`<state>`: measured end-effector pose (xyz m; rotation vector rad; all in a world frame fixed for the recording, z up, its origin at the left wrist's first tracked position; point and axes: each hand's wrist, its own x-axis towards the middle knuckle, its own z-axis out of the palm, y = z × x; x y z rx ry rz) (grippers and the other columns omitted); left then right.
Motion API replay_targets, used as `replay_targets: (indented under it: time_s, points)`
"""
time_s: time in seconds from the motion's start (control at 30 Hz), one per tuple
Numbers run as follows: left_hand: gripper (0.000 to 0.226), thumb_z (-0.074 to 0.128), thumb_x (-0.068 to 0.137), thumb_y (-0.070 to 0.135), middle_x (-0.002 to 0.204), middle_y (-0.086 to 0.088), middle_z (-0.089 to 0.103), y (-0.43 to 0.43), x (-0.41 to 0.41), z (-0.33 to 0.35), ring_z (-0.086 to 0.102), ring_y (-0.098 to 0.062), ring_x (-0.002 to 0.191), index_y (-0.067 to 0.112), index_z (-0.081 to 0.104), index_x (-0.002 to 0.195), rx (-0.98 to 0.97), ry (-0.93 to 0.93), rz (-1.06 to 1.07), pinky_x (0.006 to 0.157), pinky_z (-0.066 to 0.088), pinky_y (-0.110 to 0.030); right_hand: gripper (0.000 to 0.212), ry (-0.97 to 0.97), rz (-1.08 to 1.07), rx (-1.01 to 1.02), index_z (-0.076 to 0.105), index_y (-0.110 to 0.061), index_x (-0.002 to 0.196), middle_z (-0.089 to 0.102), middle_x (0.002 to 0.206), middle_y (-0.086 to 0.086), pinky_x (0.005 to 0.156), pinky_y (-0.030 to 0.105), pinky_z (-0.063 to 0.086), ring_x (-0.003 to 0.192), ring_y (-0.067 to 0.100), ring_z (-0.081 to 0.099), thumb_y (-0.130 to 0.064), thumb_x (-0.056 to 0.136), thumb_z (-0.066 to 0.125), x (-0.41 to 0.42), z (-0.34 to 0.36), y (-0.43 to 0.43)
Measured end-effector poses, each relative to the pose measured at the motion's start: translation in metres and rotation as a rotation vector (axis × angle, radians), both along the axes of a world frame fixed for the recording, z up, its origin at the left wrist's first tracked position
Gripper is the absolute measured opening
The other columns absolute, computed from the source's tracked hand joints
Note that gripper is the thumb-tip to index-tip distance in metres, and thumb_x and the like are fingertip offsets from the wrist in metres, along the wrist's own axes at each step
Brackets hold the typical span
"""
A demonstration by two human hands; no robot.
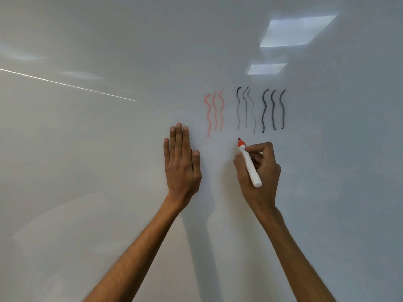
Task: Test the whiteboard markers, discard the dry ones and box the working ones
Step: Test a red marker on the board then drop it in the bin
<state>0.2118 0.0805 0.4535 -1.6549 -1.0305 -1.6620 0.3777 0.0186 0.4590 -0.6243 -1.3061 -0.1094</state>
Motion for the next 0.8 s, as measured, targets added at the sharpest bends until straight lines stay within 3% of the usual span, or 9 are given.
replay_targets:
  time_s: [0.17, 0.3, 0.47, 0.57, 0.7, 0.8]
  points:
    - [0.062, 0.030, 0.094, 0.016, 0.162, -0.018, 0.017, -0.002, -0.001, -0.002, 0.011, -0.028, 0.152, -0.005, 0.021, 0.151, 0.000, 0.015, -0.027, 0.123, 0.011, -0.051, 0.023, -0.040, -0.061, 0.025, 0.050, -0.015, 0.090, 0.053, 0.061, -0.006, 0.045, 0.020, 0.040, 0.047, 0.010, 0.051, -0.033, 0.089, 0.064, 0.001, -0.001, 0.005]
    - [0.062, 0.029, 0.094, 0.016, 0.162, -0.018, 0.017, -0.001, -0.001, -0.004, 0.011, -0.029, 0.151, -0.006, 0.021, 0.151, 0.002, 0.015, -0.020, 0.123, 0.011, -0.050, 0.021, -0.096, -0.091, 0.010, 0.050, -0.015, 0.089, 0.052, 0.059, -0.005, 0.043, 0.018, 0.039, 0.045, 0.009, 0.049, -0.032, 0.089, 0.063, -0.003, -0.012, 0.004]
    - [0.056, 0.034, 0.101, 0.011, 0.162, -0.018, 0.014, 0.003, -0.002, -0.015, 0.009, -0.028, 0.152, -0.006, 0.017, 0.152, 0.007, 0.011, -0.006, 0.124, 0.009, -0.045, 0.023, -0.046, -0.079, -0.035, 0.050, -0.016, 0.087, 0.056, 0.060, -0.001, 0.041, 0.033, 0.045, 0.044, 0.013, 0.051, -0.034, 0.089, 0.064, 0.004, -0.026, 0.001]
    - [0.054, 0.033, 0.103, 0.014, 0.162, -0.019, 0.015, 0.004, -0.001, -0.022, 0.011, -0.030, 0.151, -0.006, 0.018, 0.151, 0.004, -0.002, -0.004, 0.124, 0.009, -0.044, 0.028, -0.040, -0.076, -0.054, 0.050, -0.017, 0.088, 0.056, 0.060, -0.003, 0.041, 0.028, 0.044, 0.044, 0.012, 0.052, -0.044, 0.087, 0.059, 0.001, -0.037, -0.002]
    - [0.054, 0.031, 0.105, 0.018, 0.161, -0.020, 0.017, 0.004, -0.002, -0.023, 0.012, -0.030, 0.151, -0.007, 0.020, 0.151, 0.000, 0.004, -0.002, 0.124, 0.010, -0.043, 0.022, -0.042, -0.094, -0.103, 0.050, -0.017, 0.087, 0.056, 0.059, -0.002, 0.041, 0.037, 0.047, 0.044, 0.014, 0.053, -0.033, 0.087, 0.065, -0.002, -0.051, -0.004]
    - [0.054, 0.033, 0.104, 0.017, 0.161, -0.019, 0.016, 0.004, -0.003, -0.024, 0.012, -0.029, 0.151, -0.006, 0.020, 0.151, -0.001, 0.009, -0.002, 0.124, 0.010, -0.043, 0.020, -0.020, -0.088, -0.130, 0.050, -0.018, 0.086, 0.057, 0.059, -0.003, 0.041, 0.037, 0.048, 0.045, 0.015, 0.054, -0.032, 0.086, 0.065, -0.003, -0.061, -0.007]
